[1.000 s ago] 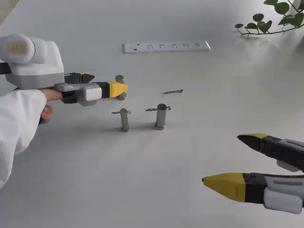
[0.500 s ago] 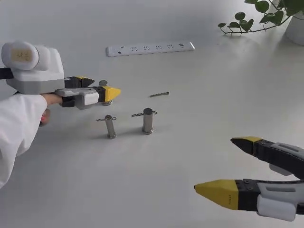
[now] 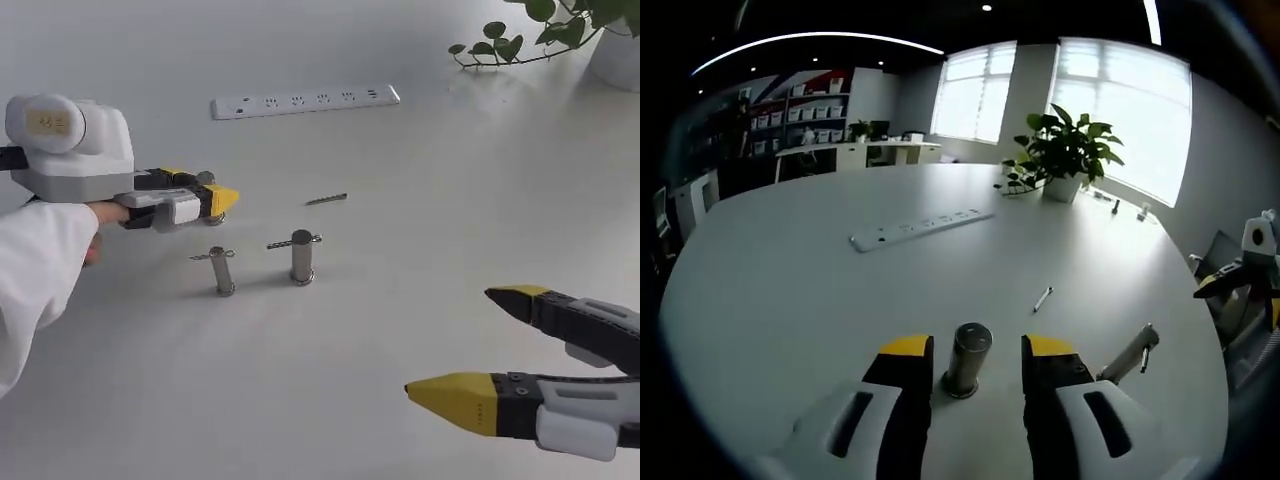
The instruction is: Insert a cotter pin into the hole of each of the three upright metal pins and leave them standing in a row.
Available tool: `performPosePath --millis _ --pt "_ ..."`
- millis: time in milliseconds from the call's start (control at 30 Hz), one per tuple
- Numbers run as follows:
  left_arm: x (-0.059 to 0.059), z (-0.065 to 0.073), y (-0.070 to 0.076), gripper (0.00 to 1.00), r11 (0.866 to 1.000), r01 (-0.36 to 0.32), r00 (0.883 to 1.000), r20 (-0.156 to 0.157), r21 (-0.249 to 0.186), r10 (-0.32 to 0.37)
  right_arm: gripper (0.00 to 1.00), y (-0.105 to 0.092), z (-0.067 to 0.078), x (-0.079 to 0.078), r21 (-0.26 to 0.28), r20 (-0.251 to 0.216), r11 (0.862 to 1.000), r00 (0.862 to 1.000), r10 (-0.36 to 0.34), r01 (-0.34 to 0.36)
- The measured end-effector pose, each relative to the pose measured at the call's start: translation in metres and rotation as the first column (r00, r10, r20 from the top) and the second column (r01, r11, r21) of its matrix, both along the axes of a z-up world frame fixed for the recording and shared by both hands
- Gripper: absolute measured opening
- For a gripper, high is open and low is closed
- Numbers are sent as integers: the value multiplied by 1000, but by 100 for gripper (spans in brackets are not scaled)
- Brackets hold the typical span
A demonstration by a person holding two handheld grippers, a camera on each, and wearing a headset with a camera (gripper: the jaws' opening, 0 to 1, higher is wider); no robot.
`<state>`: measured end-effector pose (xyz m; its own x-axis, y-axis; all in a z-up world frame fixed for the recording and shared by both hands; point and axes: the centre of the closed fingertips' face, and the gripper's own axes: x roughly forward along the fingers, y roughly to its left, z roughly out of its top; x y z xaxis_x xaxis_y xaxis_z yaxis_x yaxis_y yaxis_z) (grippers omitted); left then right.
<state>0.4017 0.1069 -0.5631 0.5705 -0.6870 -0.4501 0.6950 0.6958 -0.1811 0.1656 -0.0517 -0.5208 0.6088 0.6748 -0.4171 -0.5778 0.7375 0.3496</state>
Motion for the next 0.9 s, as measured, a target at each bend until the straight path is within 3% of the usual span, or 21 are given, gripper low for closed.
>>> performPosePath --millis 133,233,667,833,900 --pt "0 -2 -1 28 1000 4 1000 -7 17 -4 94 -1 1 1 -13 21 1000 1000 -4 4" --pt "1 -2 -1 25 999 9 1000 5 42 -9 93 0 5 1 5 25 1000 1000 -6 5" --pt "5 -3 3 13 998 1 1000 3 57 -1 90 1 6 -2 -1 25 1000 1000 11 -11" --pt "5 -3 2 12 991 35 998 51 128 -42 90 0 4 -4 -2 15 1000 1000 10 -10" --pt "4 -3 2 12 991 36 998 55 132 -44 90 1 3 -5 -2 13 1000 1000 13 -13"
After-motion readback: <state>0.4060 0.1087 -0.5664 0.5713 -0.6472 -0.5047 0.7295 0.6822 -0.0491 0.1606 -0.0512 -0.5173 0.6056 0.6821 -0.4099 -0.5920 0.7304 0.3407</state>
